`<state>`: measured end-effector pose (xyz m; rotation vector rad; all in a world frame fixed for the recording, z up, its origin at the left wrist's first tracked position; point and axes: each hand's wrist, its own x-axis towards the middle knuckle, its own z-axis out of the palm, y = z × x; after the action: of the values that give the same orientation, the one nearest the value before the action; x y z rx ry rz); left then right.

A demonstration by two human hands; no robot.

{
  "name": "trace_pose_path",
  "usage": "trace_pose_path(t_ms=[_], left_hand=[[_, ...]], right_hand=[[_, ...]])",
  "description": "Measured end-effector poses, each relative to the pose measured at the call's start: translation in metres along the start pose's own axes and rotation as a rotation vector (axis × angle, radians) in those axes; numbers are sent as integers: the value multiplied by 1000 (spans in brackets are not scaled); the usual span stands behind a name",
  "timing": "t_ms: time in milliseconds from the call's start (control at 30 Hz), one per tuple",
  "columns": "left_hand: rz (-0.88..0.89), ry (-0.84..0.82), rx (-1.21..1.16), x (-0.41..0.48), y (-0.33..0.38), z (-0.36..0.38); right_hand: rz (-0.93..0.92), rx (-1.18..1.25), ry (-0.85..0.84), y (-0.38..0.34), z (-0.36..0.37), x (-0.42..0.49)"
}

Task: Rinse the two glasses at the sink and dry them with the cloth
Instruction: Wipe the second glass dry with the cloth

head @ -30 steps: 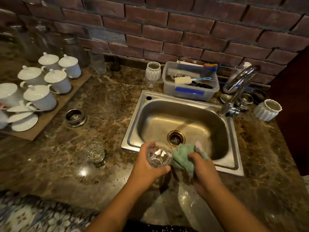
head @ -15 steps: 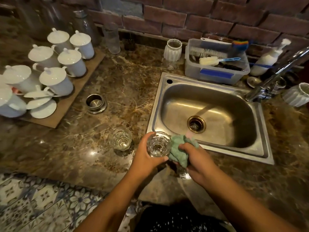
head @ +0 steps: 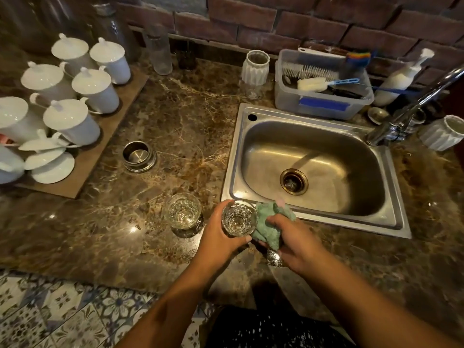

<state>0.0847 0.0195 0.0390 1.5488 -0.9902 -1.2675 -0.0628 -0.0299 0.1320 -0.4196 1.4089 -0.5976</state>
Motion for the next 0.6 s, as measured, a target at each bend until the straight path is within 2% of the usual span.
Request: trace_pose_path(t_ms=[400, 600], left_hand=[[18, -26, 64, -2, 1, 1], [-89, -33, 177, -8, 15, 0]], right_hand=[[10, 37, -11, 5, -6, 0], [25, 22, -9, 2, -14, -2]])
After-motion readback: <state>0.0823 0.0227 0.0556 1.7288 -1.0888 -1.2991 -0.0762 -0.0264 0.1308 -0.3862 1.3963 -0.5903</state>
